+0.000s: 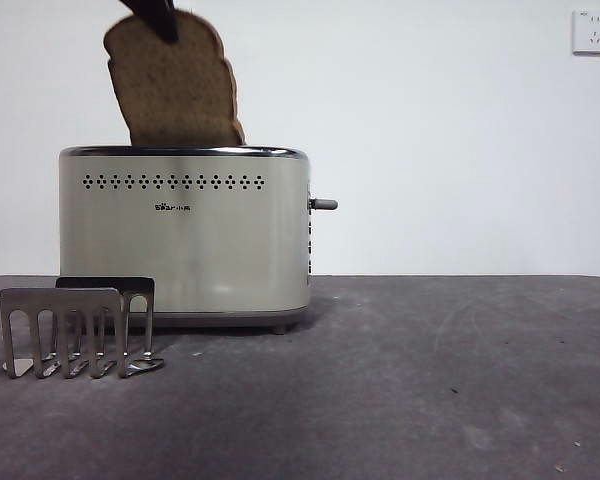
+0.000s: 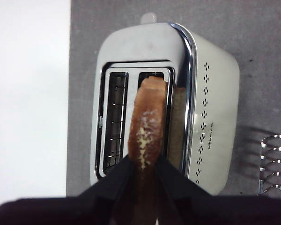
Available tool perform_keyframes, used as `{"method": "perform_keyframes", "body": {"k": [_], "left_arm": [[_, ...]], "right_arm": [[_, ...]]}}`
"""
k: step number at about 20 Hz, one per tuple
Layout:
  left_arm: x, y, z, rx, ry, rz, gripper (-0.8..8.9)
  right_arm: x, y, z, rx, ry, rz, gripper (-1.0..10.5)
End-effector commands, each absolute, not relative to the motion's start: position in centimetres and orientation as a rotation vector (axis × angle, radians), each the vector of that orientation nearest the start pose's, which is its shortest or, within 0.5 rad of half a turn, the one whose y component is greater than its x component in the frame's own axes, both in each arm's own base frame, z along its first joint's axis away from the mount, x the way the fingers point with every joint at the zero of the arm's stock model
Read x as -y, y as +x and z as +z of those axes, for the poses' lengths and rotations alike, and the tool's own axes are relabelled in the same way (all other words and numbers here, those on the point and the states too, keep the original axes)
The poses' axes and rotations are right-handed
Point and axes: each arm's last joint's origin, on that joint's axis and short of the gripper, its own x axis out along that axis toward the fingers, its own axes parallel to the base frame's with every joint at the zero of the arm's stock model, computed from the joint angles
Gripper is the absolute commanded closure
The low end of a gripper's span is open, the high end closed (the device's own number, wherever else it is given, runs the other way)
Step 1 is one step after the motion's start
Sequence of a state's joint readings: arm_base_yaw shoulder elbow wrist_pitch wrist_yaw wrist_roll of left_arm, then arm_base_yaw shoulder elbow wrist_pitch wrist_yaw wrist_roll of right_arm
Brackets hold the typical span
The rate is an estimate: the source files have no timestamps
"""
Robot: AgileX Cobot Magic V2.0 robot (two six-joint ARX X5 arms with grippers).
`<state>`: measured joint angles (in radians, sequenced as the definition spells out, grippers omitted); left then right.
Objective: Pick up a slice of bread from the rack,put the bread on the toaster,press the button
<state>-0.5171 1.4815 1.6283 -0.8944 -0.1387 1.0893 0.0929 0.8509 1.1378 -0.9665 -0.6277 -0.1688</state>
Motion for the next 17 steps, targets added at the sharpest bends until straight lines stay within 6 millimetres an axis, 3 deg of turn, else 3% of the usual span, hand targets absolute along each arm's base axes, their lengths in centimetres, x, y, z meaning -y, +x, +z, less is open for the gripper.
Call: {"method": "perform_keyframes", "body": {"k": [1, 9, 10, 12, 13, 17], "left_arm": [[14.4, 27.3, 38.9, -0.465, 1.273, -0.733, 8.23], [14.8, 30.6, 36.2, -0.505, 1.211, -0.786, 8.03], [15.0, 30.8, 36.1, -0.503, 1.187, -0.772, 7.34], [15.1, 31.1, 36.4, -0.486, 1.120, -0.729, 5.00], [15.1, 31.2, 36.6, -0.480, 1.096, -0.710, 4.47], [15.1, 31.1, 36.9, -0.484, 1.014, -0.669, 4.36]], "right_arm": [[-3.0, 13.3, 37.1, -0.607, 0.023, 0.751, 9.6], [-3.0, 13.4, 37.1, -0.611, 0.021, 0.751, 9.6], [-3.0, 13.5, 37.1, -0.612, 0.022, 0.751, 9.6], [-3.0, 13.6, 37.0, -0.618, 0.023, 0.752, 9.6], [-3.0, 13.7, 37.0, -0.619, 0.023, 0.752, 9.6], [-3.1, 14.7, 36.6, -0.643, 0.030, 0.752, 9.6]]}}
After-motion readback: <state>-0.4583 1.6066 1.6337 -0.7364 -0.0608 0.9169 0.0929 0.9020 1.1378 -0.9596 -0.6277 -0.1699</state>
